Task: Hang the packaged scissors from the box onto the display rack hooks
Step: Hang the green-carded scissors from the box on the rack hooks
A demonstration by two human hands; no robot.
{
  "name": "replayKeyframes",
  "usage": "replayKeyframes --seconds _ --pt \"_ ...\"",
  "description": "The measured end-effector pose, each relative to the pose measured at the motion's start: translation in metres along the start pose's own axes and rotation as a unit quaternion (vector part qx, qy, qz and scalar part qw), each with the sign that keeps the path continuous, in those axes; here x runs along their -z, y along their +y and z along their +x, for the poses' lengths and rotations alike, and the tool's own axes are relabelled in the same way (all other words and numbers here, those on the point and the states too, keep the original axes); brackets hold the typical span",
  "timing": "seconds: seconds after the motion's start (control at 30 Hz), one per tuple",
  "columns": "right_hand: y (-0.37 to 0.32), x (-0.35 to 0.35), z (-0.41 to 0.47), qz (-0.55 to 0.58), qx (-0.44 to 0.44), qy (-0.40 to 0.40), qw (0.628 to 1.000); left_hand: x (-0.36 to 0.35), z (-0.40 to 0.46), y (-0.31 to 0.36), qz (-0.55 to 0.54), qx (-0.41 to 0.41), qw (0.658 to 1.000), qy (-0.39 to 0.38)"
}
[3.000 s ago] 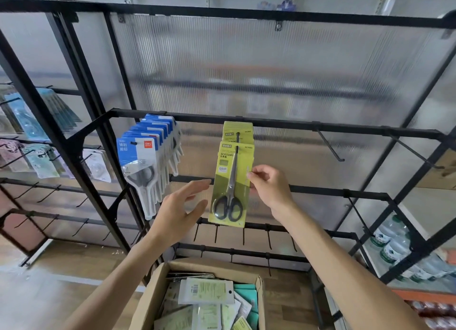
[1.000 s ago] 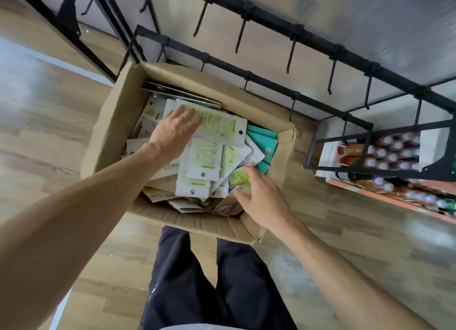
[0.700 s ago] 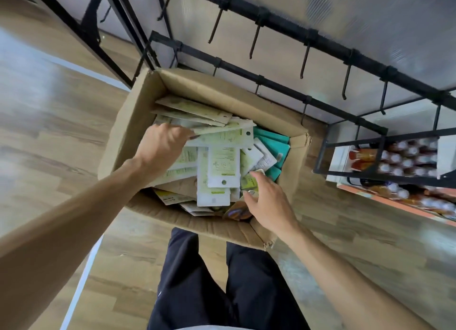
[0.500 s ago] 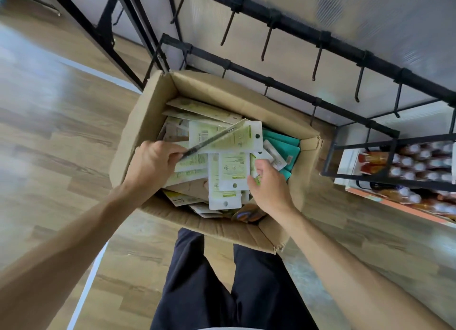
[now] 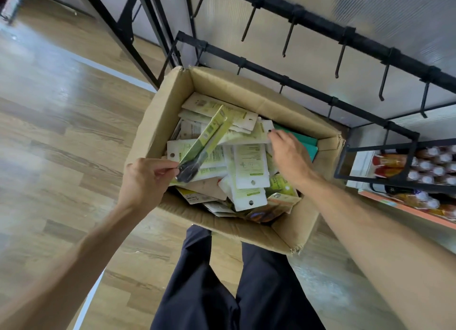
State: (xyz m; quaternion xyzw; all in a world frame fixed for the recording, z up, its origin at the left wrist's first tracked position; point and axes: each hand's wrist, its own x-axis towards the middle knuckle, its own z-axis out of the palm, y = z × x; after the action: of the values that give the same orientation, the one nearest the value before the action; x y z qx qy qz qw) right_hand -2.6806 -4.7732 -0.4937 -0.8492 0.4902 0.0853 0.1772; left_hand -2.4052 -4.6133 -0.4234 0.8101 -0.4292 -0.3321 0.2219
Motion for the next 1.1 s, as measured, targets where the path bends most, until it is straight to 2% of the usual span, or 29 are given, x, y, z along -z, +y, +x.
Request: replayKeyframes --seconds 0.17,0.23,0.33,0.5,0.6,0.7,0.77,0.87,0.97,1.03,1.1 --pt "0.0 0.025 -0.026 -0.055 0.076 0.087 0.992 0.003 -0.001 -0.003 -0.102 0.086 0.991 -0.001" --pt "-0.001 0.035 -0.038 0.001 0.086 0.108 0.99 0.003 -0.002 -0.001 -0.124 0.102 0.987 0.001" --pt "-0.003 0.045 -0.054 0.19 -0.024 0.103 0.976 0.0 -0.003 0.003 -0.165 0.121 0.979 0.002" --pt "0.004 0.039 -0.054 0.31 -0.146 0.143 0.928 -0.009 -0.009 0.001 -0.193 0.141 0.971 0.007" --pt "0.012 0.03 -0.047 0.355 -0.193 0.098 0.909 -0.012 -0.013 -0.004 -0.194 0.163 0.967 0.014" --pt "0.019 0.032 -0.042 0.449 -0.222 0.012 0.865 -0.013 -0.017 -0.008 -0.187 0.177 0.966 0.016" --pt "0.021 0.038 -0.04 0.475 -0.226 -0.033 0.85 -0.012 -0.019 -0.009 -0.177 0.182 0.967 0.017" --pt "0.028 0.045 -0.038 0.495 -0.235 -0.049 0.835 -0.011 -0.021 -0.01 -0.172 0.183 0.968 0.018" --pt "0.036 0.05 -0.041 0.47 -0.218 -0.064 0.853 -0.013 -0.02 -0.009 -0.178 0.187 0.966 0.013" --pt "0.042 0.051 -0.043 0.407 -0.19 -0.09 0.889 -0.015 -0.019 -0.006 -0.191 0.187 0.964 0.003" --pt "0.046 0.048 -0.044 0.319 -0.17 -0.072 0.93 -0.019 -0.017 -0.003 -0.209 0.191 0.959 -0.009"
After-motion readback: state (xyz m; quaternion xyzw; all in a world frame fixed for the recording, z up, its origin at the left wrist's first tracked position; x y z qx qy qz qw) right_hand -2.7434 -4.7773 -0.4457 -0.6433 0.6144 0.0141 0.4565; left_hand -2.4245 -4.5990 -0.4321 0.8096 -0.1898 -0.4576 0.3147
